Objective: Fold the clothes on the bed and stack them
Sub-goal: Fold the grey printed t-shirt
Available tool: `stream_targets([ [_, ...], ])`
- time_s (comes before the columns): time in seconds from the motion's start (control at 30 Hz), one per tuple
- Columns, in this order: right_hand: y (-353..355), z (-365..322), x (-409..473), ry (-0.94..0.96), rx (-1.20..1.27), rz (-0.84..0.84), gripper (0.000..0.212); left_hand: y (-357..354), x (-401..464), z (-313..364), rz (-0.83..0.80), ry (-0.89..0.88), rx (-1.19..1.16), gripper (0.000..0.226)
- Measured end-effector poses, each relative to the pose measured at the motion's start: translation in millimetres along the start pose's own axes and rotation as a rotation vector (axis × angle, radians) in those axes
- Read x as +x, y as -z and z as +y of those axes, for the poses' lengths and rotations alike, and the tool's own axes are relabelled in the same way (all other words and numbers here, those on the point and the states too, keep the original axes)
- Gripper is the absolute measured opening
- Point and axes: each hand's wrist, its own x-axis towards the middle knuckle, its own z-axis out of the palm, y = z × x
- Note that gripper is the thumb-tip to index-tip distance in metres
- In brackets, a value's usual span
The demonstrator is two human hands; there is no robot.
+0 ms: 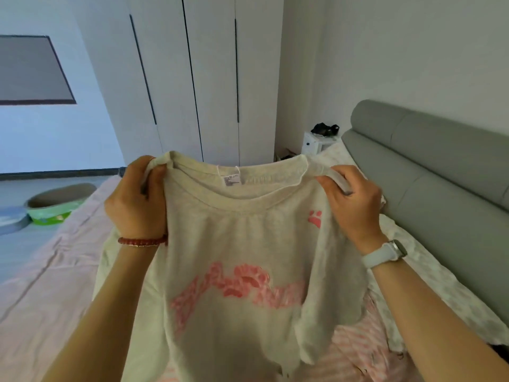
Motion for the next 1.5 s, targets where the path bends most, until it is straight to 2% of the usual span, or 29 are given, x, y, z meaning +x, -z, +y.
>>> stream_targets([
  [0.17,-75,29,14,-0.037,-0.086,-0.140,0.022,-50,18,-75,-0.161,0.021,0.218,0.025],
  [0.27,-142,64,24,-0.130,-0.173,-0.257,0.026,-96,26,-131,-0.262,-0.021,0.301,0.020],
  [0.37,-223,110,37,-0.256,-0.293,-0.424,0.030,-157,37,-196,-0.429,0.018,0.396,0.028],
  [0.47,-304,152,33,-0.363,-0.510,-0.689,0.036,-219,32,-261,-0.681,0.202,0.604,0.038],
  [0.57,-356,174,-12,-0.451,-0.575,-0.912,0.062,-248,-14,-310,-0.854,0.354,0.658,0.053],
  [0.67,-372,175,-95,-0.518,-0.492,-1.074,0.063,-237,-94,-340,-1.037,0.496,0.594,0.051],
  [0.77,-364,158,-184,-0.627,-0.420,-1.268,0.057,-206,-173,-352,-1.218,0.771,0.530,0.049],
  [0.83,-350,139,-238,-0.718,-0.340,-1.340,0.053,-178,-218,-348,-1.278,0.908,0.494,0.048],
  [1.0,-296,88,-338,-0.847,-0.227,-1.345,0.038,-100,-298,-323,-1.143,1.301,0.546,0.047],
  [1.1,-268,62,-376,-0.873,-0.236,-1.366,0.033,-62,-328,-305,-1.185,1.356,0.630,0.049],
  [1.17,-255,48,-391,-0.801,-0.225,-1.435,0.029,-46,-341,-297,-1.185,1.322,0.628,0.049],
  [1.33,-210,35,-417,-0.429,-0.173,-1.468,0.033,-20,-359,-273,-0.938,1.252,0.559,0.053],
  [1.5,-164,51,-426,-0.137,-0.405,-1.615,0.037,17,-393,-251,-1.051,1.264,0.664,0.056],
])
